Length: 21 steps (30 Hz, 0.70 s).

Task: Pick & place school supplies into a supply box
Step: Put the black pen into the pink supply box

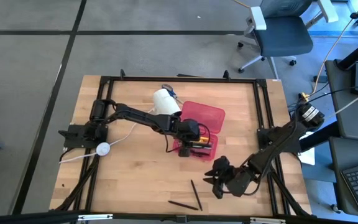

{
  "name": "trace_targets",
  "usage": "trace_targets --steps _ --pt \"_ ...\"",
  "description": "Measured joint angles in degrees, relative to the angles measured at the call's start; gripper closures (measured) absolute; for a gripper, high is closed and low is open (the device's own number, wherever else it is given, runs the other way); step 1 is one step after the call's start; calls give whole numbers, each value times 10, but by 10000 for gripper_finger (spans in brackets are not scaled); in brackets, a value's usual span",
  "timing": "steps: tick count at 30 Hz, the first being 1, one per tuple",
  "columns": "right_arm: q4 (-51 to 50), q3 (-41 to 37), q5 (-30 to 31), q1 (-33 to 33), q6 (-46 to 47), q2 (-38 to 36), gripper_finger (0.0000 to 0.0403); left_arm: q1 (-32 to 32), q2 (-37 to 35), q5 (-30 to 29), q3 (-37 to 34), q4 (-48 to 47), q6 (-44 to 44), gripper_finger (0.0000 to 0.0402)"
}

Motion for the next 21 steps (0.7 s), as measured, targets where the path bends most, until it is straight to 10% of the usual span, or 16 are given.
trace_targets --steps 10,21 --pt "68 53 -8 -4 15 45 272 -27 -139 -37 0 -63 46 290" --pt "-245 284 -91 -42 101 154 272 -79 -340 -40 -165 31 33 291"
